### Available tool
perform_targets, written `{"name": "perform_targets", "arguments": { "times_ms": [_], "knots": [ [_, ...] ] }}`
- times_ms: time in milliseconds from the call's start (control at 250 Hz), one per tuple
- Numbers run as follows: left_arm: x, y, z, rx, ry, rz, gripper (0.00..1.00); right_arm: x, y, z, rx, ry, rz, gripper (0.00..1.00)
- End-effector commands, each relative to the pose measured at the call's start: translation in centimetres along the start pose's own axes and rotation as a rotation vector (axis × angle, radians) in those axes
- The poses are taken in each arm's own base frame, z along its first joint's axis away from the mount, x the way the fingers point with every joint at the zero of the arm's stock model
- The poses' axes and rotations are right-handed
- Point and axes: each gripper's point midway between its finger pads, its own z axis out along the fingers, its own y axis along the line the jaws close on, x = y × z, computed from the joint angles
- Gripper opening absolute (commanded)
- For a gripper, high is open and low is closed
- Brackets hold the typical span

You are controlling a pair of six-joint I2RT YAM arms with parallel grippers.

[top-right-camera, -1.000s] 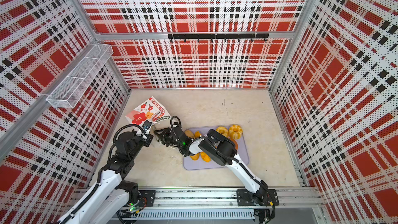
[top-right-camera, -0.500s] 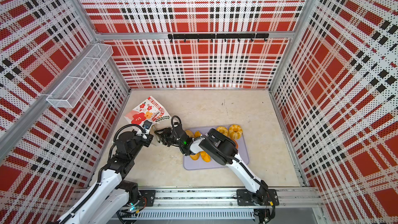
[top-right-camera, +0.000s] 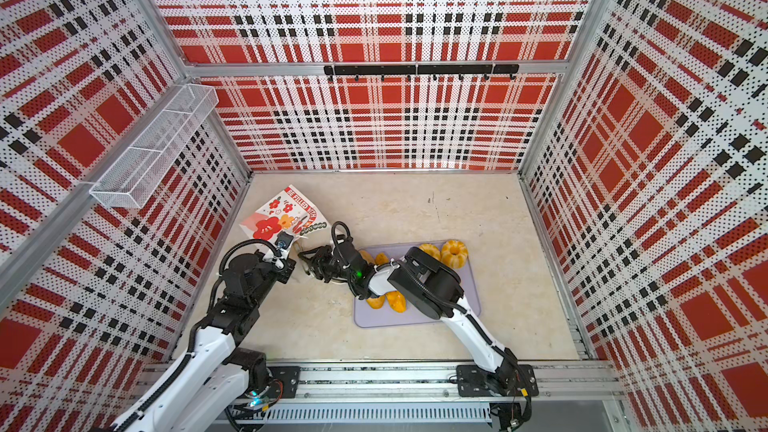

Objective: Take the fake bread out of the paper bag

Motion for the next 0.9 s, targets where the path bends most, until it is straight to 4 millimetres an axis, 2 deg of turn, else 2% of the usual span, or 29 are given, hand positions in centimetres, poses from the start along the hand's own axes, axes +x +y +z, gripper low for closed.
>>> {"name": "perform_targets", "arguments": {
  "times_ms": [0, 468, 724, 896],
  "knots": [
    [0.0, 0.1, -0.1, -0.013, -0.009, 0.014, 0.0, 0.5, 3.7, -0.6, -0.088, 0.02, -0.031, 0.36],
    [0.1, -0.2, 0.0, -0.008, -0.003, 0.027, 0.0, 0.7, 3.5, -1.4, -0.061, 0.044, -0.052, 0.37],
    [0.0, -0.2, 0.0, -0.009, -0.003, 0.032, 0.0, 0.7, 4.0, -1.5, -0.053, 0.067, -0.061, 0.38],
    [0.0, -0.3, -0.1, -0.009, -0.001, 0.035, 0.0, 0.0, 4.4, -1.4, -0.028, 0.078, -0.075, 0.4]
  ]
}}
